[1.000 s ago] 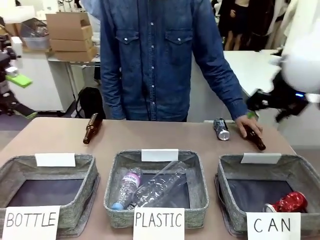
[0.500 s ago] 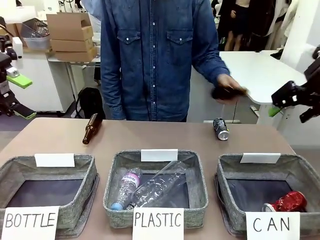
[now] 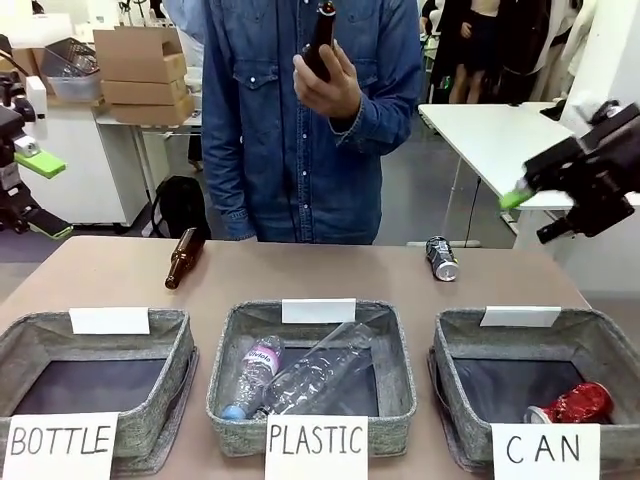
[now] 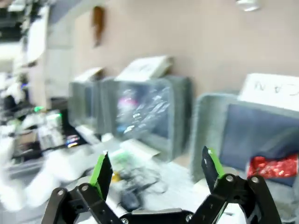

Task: Sort the can waste into the basket.
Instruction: Pick up the can waste from the table and place it in the right Fabric basket.

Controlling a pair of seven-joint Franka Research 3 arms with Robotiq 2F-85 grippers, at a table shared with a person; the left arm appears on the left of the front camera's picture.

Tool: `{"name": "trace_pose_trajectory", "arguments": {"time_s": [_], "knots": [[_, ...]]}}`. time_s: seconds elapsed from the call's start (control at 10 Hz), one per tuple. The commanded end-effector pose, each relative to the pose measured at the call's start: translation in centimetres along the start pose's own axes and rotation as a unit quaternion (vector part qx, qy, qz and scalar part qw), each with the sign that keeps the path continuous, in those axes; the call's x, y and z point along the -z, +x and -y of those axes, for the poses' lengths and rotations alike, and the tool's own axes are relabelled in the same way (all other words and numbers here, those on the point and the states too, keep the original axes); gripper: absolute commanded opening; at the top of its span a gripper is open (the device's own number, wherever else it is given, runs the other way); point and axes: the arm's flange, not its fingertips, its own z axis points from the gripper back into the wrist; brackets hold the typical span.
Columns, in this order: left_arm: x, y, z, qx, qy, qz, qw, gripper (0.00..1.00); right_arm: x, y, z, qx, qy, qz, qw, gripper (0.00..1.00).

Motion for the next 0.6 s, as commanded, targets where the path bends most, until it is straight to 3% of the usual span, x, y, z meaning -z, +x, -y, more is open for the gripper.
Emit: {"name": "trace_pose_trajectory", "arguments": {"time_s": [0.0, 0.2, 0.5], "knots": [[-0.2, -0.3, 0.0, 0.011, 0.004, -0.008, 1.000, 1.00, -3.3, 0.4, 2.4, 0.117, 0.190, -0.030, 0.974, 1.00], [-0.2, -0.3, 0.0, 0.011, 0.004, -0.008, 1.000, 1.00, -4.3, -0.3, 4.1, 0.135, 0.210, -0.003, 0.968, 1.00], [-0.2, -0.3, 0.0, 0.011, 0.004, -0.008, 1.000, 1.00, -4.6, -0.6, 5.1, 0.166, 0.186, 0.050, 0.967, 1.00]]}}
